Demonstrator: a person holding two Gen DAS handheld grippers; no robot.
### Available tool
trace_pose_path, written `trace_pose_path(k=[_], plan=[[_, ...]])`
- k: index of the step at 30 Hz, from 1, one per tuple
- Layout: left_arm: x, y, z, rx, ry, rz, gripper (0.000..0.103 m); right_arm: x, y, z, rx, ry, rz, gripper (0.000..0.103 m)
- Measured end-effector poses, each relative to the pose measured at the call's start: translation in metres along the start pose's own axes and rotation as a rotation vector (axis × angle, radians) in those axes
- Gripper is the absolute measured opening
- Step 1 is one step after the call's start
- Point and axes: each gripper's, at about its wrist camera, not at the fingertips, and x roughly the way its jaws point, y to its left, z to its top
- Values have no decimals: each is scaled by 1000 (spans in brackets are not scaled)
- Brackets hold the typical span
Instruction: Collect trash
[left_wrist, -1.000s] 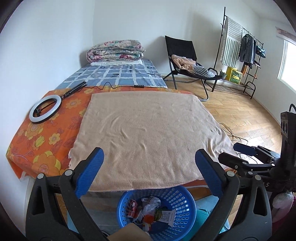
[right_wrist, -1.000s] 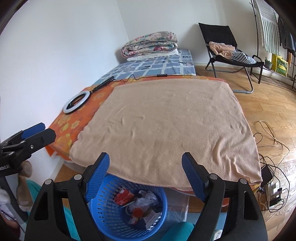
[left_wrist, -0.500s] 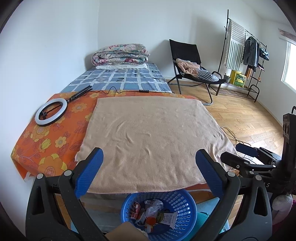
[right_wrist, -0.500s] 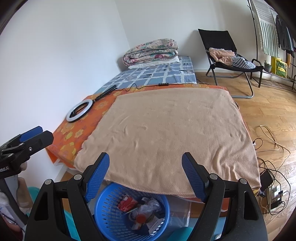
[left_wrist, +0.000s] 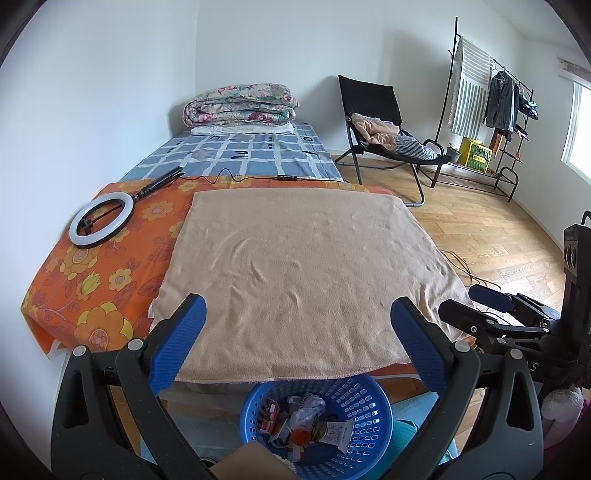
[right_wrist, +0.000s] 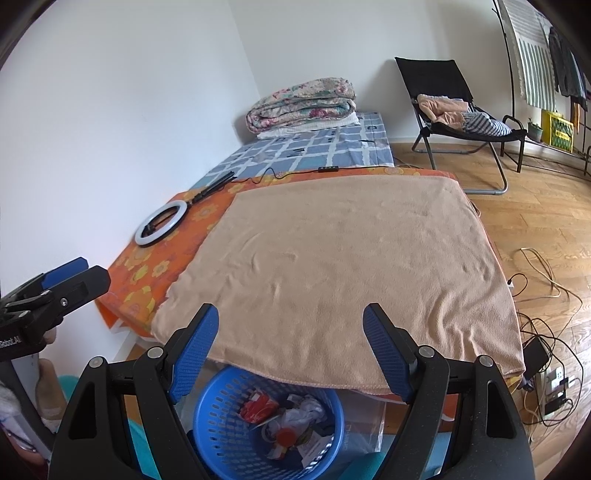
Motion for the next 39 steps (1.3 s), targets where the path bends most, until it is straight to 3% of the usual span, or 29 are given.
trace_pose_path(k=[39], plan=[[26,7,-19,-15,69,-3,102,15,-2,-6,24,35,-22,80]])
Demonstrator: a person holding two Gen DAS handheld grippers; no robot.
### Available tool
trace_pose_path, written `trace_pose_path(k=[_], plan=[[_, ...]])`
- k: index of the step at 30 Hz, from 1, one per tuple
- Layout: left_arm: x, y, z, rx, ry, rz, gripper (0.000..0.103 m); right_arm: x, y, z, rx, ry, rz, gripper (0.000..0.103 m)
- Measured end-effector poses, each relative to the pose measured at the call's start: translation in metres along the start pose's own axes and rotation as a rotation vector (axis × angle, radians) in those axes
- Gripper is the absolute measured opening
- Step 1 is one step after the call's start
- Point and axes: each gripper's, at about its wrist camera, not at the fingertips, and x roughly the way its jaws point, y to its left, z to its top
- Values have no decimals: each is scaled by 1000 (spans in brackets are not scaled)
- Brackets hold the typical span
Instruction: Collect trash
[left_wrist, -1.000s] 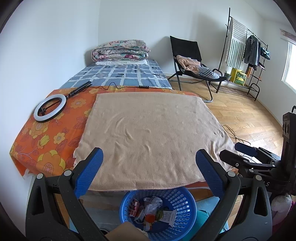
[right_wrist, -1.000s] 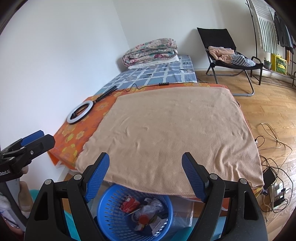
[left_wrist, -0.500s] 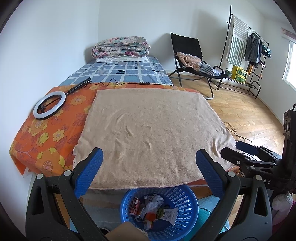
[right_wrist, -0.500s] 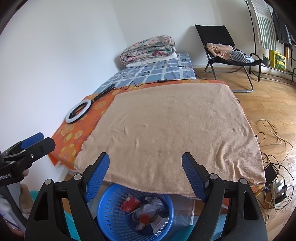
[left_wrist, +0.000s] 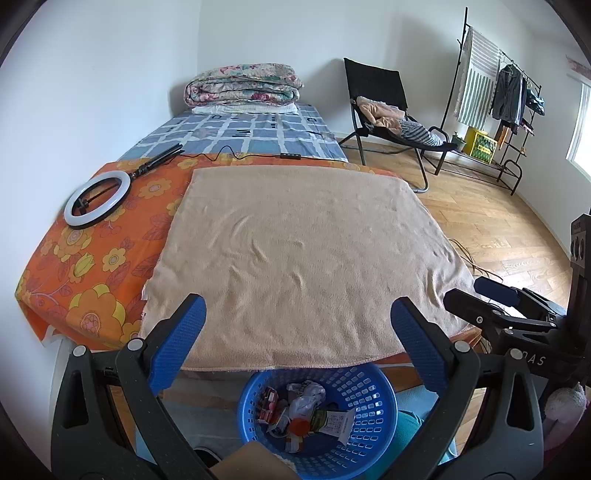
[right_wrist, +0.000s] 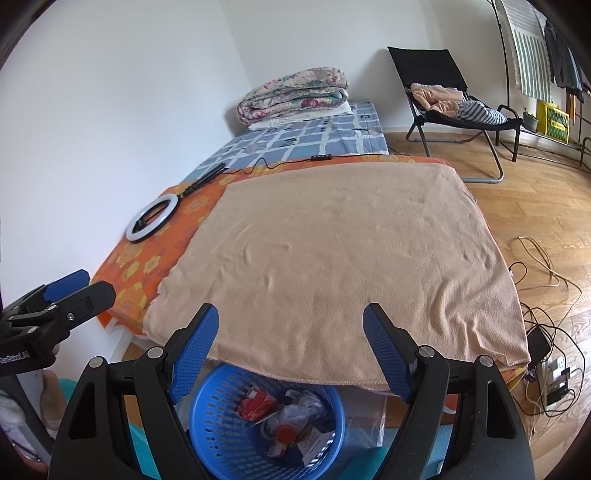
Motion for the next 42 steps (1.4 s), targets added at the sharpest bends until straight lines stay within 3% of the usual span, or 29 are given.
trace_pose_path(k=[12,42], plan=[[13,0,-12,7,35,-4,102,3,4,0,-20,-2,-19,80],[27,6,-2,18,60,33,102,16,10,0,-43,20,-45,80]])
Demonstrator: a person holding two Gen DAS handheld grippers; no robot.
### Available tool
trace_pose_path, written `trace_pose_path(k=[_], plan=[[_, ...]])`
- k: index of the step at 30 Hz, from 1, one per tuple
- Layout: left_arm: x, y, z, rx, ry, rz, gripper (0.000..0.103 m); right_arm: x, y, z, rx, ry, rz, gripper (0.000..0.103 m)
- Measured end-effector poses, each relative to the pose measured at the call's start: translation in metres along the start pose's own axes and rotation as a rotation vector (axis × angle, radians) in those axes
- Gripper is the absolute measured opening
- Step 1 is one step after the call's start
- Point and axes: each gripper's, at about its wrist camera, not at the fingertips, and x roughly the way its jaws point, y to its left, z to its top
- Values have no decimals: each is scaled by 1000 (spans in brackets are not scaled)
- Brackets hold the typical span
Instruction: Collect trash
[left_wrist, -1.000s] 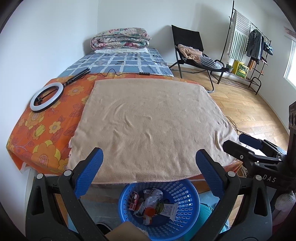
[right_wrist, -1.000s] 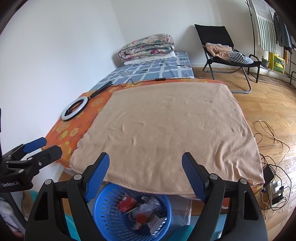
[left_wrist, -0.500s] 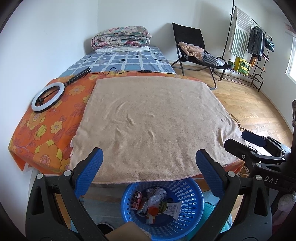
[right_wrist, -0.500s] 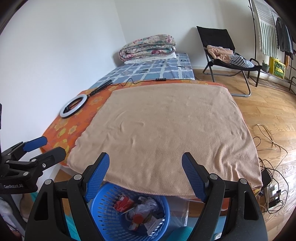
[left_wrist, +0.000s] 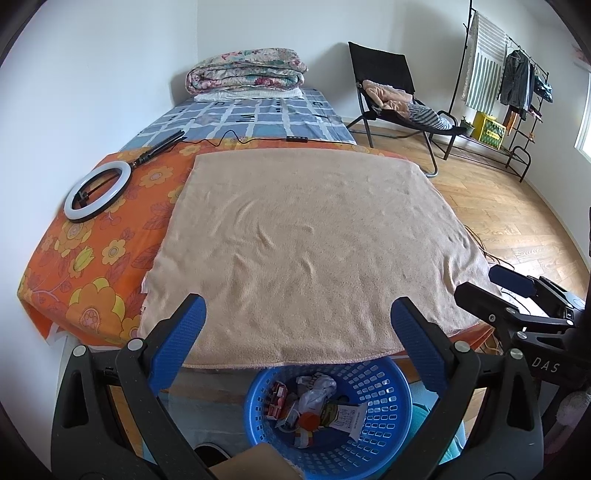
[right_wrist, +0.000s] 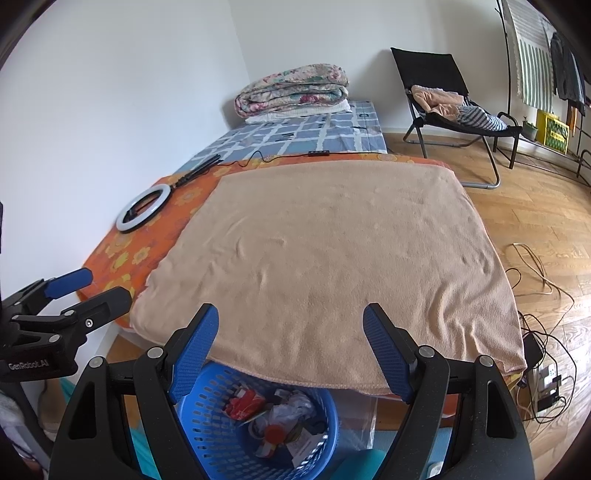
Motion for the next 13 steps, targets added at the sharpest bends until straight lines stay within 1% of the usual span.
trace_pose_path(k=[13], plan=[[16,7,7,-2,9,13,102,11,0,-1,-1,20,-11,80]])
